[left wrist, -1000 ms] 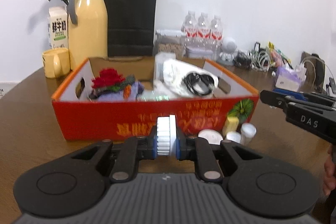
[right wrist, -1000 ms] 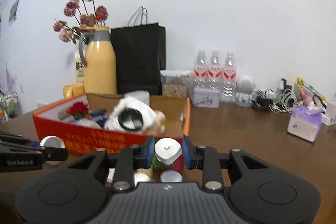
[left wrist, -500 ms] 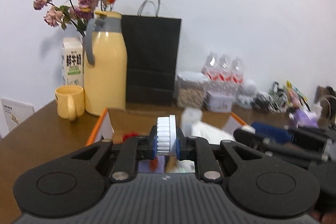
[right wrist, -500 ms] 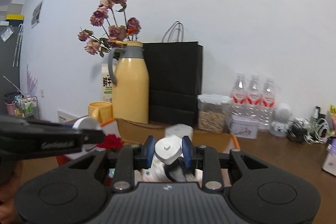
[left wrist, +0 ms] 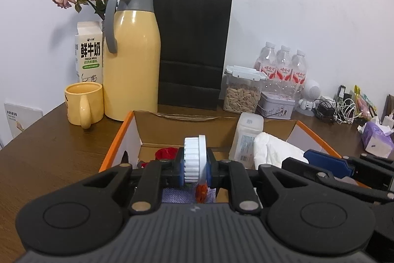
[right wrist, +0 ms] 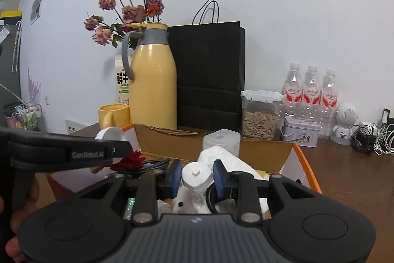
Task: Organize objects
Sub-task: 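Carry both white caps over the box and lower them inside, then open both grippers to release the white caps into the box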
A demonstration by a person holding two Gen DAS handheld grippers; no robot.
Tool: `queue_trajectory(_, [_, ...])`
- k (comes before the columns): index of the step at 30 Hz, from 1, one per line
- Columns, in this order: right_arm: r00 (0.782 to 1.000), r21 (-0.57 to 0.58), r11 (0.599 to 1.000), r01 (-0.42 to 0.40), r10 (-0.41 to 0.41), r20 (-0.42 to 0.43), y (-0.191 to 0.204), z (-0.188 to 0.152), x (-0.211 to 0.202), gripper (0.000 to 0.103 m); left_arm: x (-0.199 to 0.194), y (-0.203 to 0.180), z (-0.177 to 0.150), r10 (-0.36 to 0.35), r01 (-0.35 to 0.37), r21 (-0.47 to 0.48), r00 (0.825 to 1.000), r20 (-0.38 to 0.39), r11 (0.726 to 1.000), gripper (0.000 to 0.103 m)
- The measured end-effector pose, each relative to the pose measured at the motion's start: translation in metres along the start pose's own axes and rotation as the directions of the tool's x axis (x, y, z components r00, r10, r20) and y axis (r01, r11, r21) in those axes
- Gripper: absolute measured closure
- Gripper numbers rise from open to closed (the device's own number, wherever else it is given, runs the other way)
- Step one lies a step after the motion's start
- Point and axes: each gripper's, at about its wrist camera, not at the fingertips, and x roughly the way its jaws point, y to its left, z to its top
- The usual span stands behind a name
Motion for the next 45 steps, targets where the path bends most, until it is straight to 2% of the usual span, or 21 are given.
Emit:
queue_trajectory(6, [1.000, 0.011, 1.000, 0.015, -0.015, -0.008, -0.004, -0.001, 0.002, 0.076, 0.001, -0.001, -0.002, 0.019, -0.019, 0.008, 1.000, -0.006, 1.000, 0.084])
queue_trajectory(8, [1.000, 0.016, 1.000, 0.019, -0.019, -0.017, -0.005, -0.002, 0.001, 0.075, 0.001, -0.001, -0.003, 0.025, -0.025, 0.009, 1.000, -0.002, 1.000, 0.075])
queue_trajectory(10, [1.000, 0.025, 0.999, 0.027, -0.026, -0.016, -0.007, -0.003, 0.000, 0.075, -0.003, -0.001, -0.003, 0.033, -0.033, 0.008, 0.999, 0.016, 0.999, 0.051])
queue_trajectory(12, [0.999, 0.030, 0.999, 0.040, -0.040, -0.012, -0.009, -0.003, -0.002, 0.066, -0.007, -0.001, -0.002, 0.040, -0.040, 0.009, 0.999, 0.037, 0.999, 0.043])
queue_trajectory(13, [0.999, 0.032, 0.998, 0.047, -0.047, -0.009, -0.009, -0.003, -0.003, 0.050, -0.008, -0.001, -0.001, 0.045, -0.045, 0.008, 0.998, 0.044, 0.999, 0.032])
queue_trajectory(14, [0.998, 0.033, 0.998, 0.058, -0.058, -0.006, -0.010, -0.003, -0.003, 0.032, -0.010, -0.001, -0.001, 0.049, -0.050, 0.007, 0.997, 0.055, 0.999, 0.026])
queue_trajectory(17, [0.996, 0.037, 0.995, 0.091, -0.092, 0.009, -0.012, -0.002, -0.006, 0.014, -0.013, -0.002, 0.000, 0.061, -0.062, 0.007, 0.995, 0.076, 0.998, 0.013])
queue_trajectory(18, [0.995, 0.041, 0.995, 0.096, -0.097, 0.012, -0.013, -0.002, -0.007, 0.013, -0.014, -0.002, 0.000, 0.067, -0.068, 0.007, 0.994, 0.083, 0.998, 0.002])
queue_trajectory(20, [0.994, 0.050, 0.993, 0.104, -0.104, 0.011, -0.015, -0.002, -0.006, 0.001, -0.016, -0.002, 0.000, 0.075, -0.076, 0.006, 0.992, 0.097, 0.997, 0.000])
queue_trajectory(21, [0.994, 0.052, 0.993, 0.105, -0.106, 0.011, -0.016, -0.003, -0.006, 0.000, -0.016, -0.002, 0.001, 0.076, -0.076, 0.006, 0.992, 0.098, 0.997, 0.000])
queue_trajectory(34, [0.993, 0.059, 0.992, 0.115, -0.117, 0.024, -0.021, -0.003, -0.014, 0.000, -0.023, 0.000, 0.000, 0.073, -0.072, -0.007, 0.991, 0.112, 0.997, 0.000])
queue_trajectory(45, [0.992, 0.054, 0.991, 0.120, -0.122, 0.043, -0.025, -0.008, -0.036, 0.000, -0.036, -0.005, -0.007, 0.056, -0.057, 0.003, 0.991, 0.125, 0.998, 0.000])
